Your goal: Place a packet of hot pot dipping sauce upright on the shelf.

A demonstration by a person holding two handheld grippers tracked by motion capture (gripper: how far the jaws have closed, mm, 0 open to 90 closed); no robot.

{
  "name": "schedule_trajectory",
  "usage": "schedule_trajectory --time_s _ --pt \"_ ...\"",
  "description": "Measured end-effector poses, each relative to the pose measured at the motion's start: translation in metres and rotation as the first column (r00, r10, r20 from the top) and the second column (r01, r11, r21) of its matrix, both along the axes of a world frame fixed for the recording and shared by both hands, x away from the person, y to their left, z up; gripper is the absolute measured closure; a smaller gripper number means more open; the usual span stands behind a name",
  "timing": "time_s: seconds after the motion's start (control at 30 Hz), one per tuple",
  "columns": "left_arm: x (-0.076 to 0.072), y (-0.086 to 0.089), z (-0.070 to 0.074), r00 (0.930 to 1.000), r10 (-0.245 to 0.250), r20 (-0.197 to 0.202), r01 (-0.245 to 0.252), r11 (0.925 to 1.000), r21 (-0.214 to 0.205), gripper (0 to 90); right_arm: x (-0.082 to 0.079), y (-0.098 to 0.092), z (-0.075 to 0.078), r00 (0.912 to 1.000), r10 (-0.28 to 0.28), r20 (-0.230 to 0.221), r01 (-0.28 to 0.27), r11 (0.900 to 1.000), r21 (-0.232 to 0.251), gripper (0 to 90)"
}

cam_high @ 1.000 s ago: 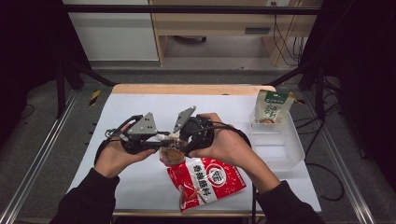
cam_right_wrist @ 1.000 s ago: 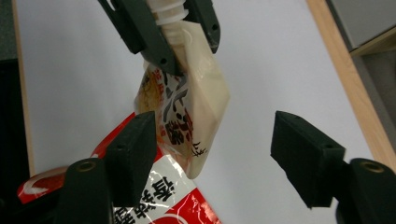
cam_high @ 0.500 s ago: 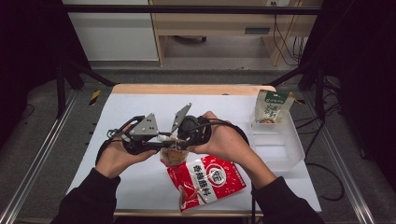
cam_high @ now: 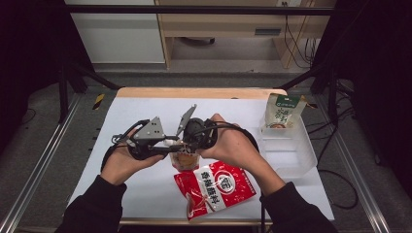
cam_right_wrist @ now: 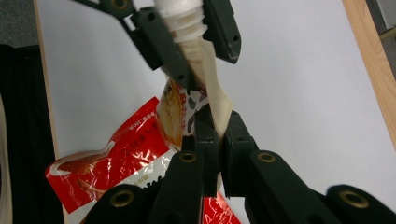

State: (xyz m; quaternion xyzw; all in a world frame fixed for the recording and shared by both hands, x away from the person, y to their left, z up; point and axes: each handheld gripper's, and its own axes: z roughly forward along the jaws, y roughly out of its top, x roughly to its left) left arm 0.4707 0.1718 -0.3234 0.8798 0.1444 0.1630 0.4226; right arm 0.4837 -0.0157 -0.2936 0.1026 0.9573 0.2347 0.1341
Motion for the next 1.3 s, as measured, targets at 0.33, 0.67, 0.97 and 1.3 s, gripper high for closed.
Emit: schedule_trajectory --time_s 0.33,0.67,0.97,1.3 --pt "0.000 0.006 -0.001 0.9982 0.051 0.030 -0.050 0.9981 -0.035 33.8 0.006 -0.014 0.007 0.9992 -0.039 0.008 0.040 0.9992 -0.004 87.5" --pt "-0.002 0.011 -0.014 0.9962 0.085 0.020 -0.084 0.9955 -0.044 23.5 0.014 -0.031 0.010 0.9968 -0.079 0.017 0.079 0.9969 0.000 87.5" --pt "-0.008 0.020 -0.030 0.9899 0.141 0.019 -0.139 0.9886 -0.057 14.6 0.016 -0.054 0.015 0.9918 -0.124 0.031 0.123 0.9921 0.024 87.4" --pt "-0.019 0.041 -0.063 0.9727 0.231 0.022 -0.229 0.9716 -0.059 8.0 0.012 -0.078 0.022 0.9902 -0.131 0.048 0.128 0.9892 0.072 87.4"
